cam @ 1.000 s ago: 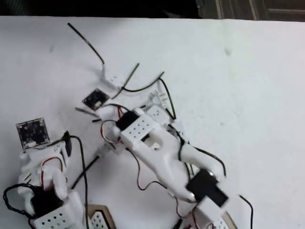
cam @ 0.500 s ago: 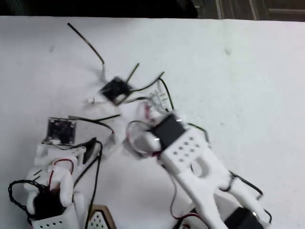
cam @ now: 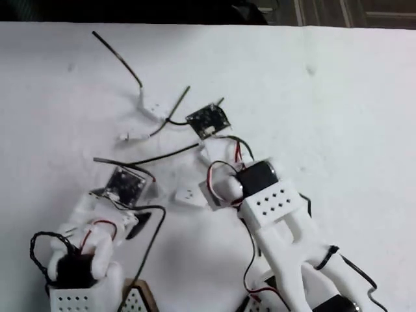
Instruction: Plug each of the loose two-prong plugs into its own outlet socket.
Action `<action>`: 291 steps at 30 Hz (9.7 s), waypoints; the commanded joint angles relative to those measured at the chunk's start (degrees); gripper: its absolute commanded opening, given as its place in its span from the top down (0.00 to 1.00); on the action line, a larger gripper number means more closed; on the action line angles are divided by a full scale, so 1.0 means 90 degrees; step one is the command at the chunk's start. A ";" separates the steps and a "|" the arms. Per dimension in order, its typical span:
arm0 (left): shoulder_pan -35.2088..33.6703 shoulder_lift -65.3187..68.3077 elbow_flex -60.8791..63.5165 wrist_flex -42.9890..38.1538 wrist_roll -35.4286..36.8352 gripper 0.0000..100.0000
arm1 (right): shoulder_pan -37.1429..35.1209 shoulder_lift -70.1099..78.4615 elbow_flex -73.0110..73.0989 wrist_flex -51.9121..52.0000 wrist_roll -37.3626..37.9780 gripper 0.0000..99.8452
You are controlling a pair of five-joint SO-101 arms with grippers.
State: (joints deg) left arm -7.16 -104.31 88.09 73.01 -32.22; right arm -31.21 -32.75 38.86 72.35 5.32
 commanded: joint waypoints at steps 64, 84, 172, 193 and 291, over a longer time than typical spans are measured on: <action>0.0982 0.7575 -0.4796 -0.0488 -0.0332 0.98 | 0.0601 -0.0200 0.0117 -0.0151 0.0039 0.79; 0.0376 1.2244 -1.1165 0.0186 -0.0332 0.98 | 0.0620 -0.0142 0.0127 -0.0239 0.0039 0.79; 0.0650 1.4100 -1.3460 0.3243 -0.0889 0.98 | 0.0581 -0.0132 0.0176 -0.0239 0.0039 0.79; 0.2154 0.9245 -0.6398 0.0107 0.2549 0.98 | 0.0601 -0.0132 0.0176 -0.0210 0.0039 0.79; -0.3092 0.2173 -0.0361 -0.1338 0.1319 0.69 | -0.1372 0.4000 -0.3497 0.0591 -0.2862 0.98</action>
State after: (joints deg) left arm -34.86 -83.91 85.01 61.41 -19.91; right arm -47.47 10.51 9.58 74.11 -28.53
